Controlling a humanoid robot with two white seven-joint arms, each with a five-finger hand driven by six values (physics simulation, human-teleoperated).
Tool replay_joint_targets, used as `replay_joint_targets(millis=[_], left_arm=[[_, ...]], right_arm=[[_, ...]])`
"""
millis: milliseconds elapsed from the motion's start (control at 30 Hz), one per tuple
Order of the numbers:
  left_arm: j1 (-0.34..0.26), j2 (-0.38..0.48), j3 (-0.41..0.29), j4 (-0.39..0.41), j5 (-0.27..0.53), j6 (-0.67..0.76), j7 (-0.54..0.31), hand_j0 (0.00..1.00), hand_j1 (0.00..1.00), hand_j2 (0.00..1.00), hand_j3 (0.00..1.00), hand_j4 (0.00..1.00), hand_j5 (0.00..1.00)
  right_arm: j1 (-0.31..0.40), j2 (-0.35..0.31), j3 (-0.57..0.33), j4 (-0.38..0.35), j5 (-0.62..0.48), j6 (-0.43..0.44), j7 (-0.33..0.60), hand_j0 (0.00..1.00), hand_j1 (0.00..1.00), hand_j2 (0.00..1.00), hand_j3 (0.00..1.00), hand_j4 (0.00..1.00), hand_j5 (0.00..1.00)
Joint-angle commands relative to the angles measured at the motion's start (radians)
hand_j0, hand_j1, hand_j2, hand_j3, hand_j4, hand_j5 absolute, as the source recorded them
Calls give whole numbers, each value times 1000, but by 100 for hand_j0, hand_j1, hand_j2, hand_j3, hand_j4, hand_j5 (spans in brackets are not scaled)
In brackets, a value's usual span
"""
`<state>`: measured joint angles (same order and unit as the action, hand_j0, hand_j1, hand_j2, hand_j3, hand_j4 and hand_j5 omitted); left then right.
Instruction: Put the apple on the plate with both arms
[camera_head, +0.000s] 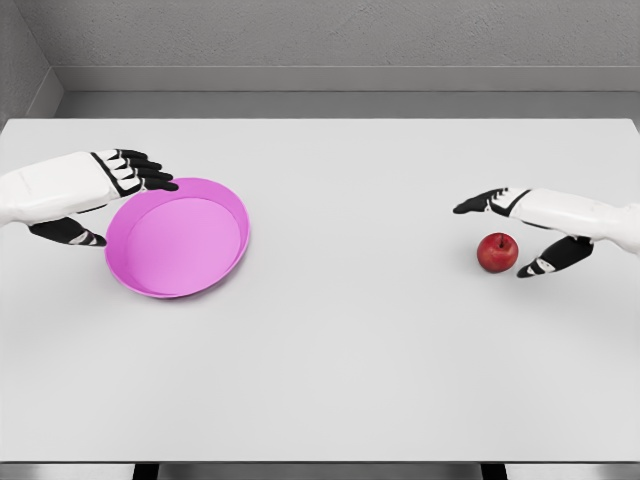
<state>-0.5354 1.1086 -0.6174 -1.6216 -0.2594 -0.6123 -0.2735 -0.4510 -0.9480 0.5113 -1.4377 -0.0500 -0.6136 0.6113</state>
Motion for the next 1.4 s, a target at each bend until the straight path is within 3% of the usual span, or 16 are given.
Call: replay_joint_targets(millis=[0,633,800,867,1067,1167,1367], left_arm=[[0,-1,1,0,6,1,0,100,100,100,100,100,100],[0,-16,1,0,6,1,-7,100,100,100,100,100,100],[0,-39,1,0,-18,1,-12,97,97,97,97,97,97],[-2,-39,2,0,-27,1,-12,87,87,87,87,87,87],[0,-44,18,0,-32,1,-10,91,91,91,91,91,91],[6,-46,21,6,-32,1,-10,100,100,100,100,100,100],[8,-55,28,6,-32,1,-10,100,100,100,100,100,100]], right_arm=[[0,1,1,39,15,3,0,100,100,100,100,100,100],[-14,75,18,132,148,3,0,100,100,100,100,100,100],[-21,87,21,135,153,3,0,100,100,100,100,100,100],[-29,101,21,160,167,3,0,100,100,100,100,100,100],[-40,117,23,172,163,3,0,100,100,100,100,100,100],[-40,124,32,175,165,3,0,100,100,100,100,100,100],[-46,126,36,194,167,3,0,100,100,100,100,100,100]])
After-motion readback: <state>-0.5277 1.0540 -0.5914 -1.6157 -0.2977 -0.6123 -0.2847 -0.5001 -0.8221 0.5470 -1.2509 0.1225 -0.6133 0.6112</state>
